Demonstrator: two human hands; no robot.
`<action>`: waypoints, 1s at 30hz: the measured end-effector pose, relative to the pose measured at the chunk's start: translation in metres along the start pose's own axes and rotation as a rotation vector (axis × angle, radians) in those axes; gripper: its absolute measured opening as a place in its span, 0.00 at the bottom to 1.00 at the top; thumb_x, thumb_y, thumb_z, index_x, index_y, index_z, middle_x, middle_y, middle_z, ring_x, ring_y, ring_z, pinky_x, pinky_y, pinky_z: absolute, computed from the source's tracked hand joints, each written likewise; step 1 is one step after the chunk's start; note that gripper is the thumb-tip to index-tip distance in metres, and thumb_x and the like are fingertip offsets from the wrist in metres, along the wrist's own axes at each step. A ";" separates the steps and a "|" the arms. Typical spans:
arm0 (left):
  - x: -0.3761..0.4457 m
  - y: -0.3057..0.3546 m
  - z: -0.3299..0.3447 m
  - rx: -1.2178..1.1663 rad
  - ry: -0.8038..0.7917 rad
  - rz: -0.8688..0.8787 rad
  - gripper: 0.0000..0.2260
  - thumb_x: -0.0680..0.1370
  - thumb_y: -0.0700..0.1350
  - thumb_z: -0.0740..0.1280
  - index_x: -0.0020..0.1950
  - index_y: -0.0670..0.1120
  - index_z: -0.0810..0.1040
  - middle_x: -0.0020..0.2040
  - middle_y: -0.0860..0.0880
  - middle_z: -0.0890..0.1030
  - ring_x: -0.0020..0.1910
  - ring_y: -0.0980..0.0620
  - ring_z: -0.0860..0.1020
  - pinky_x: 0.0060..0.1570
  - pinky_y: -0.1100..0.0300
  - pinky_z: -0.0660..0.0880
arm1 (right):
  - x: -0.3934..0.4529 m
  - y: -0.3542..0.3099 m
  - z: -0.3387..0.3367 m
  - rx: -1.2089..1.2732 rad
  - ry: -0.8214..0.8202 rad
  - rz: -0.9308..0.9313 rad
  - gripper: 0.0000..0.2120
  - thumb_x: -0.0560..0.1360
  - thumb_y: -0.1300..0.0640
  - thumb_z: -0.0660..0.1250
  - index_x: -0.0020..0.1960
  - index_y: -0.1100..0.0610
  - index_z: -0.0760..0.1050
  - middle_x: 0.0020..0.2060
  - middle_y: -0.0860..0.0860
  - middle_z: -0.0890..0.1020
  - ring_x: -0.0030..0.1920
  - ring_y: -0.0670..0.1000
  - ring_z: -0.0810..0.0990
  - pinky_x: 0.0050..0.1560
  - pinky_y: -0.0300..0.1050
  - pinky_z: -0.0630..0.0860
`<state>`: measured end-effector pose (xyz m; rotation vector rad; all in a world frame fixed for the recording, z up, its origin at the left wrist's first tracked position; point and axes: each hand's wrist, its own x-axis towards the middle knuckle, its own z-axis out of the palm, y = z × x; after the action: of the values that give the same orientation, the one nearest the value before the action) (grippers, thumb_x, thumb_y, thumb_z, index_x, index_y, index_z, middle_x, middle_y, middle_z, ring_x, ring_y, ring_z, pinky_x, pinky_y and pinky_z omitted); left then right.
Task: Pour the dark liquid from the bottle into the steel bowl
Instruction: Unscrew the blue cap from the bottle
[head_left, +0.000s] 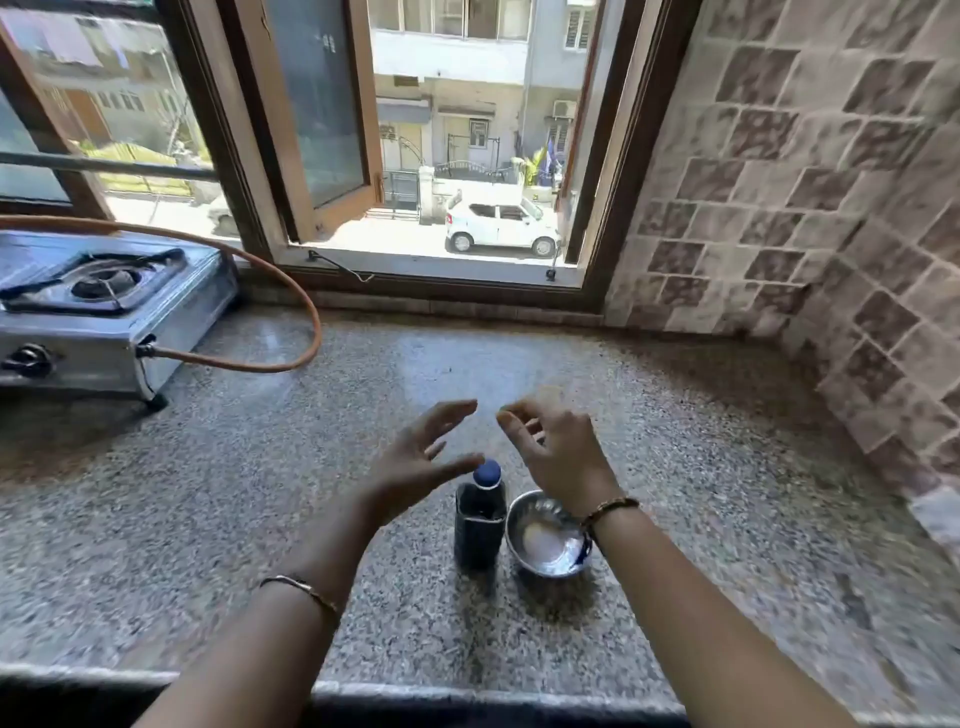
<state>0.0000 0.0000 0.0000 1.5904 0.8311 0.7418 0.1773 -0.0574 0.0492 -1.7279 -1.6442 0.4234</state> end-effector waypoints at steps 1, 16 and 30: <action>-0.004 -0.005 0.003 -0.013 -0.007 -0.030 0.27 0.68 0.46 0.77 0.65 0.57 0.73 0.67 0.56 0.75 0.71 0.56 0.68 0.69 0.55 0.62 | -0.005 0.002 0.004 0.009 -0.026 0.003 0.14 0.75 0.48 0.66 0.51 0.58 0.82 0.45 0.54 0.85 0.43 0.49 0.82 0.42 0.34 0.74; -0.020 -0.042 0.026 0.005 -0.039 -0.126 0.26 0.60 0.43 0.80 0.56 0.51 0.81 0.54 0.46 0.85 0.56 0.54 0.80 0.64 0.51 0.73 | -0.022 -0.011 0.013 -0.255 -0.211 -0.124 0.10 0.75 0.55 0.68 0.45 0.63 0.79 0.44 0.57 0.79 0.44 0.58 0.79 0.47 0.50 0.75; -0.016 -0.046 0.024 -0.018 -0.039 -0.129 0.22 0.63 0.32 0.75 0.56 0.43 0.80 0.50 0.40 0.84 0.50 0.50 0.81 0.60 0.45 0.75 | -0.015 -0.024 0.005 -0.302 -0.326 -0.057 0.23 0.70 0.50 0.73 0.63 0.56 0.75 0.56 0.54 0.78 0.56 0.54 0.78 0.59 0.47 0.75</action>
<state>0.0055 -0.0211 -0.0502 1.5158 0.8874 0.6221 0.1545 -0.0724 0.0587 -1.8994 -2.0736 0.4675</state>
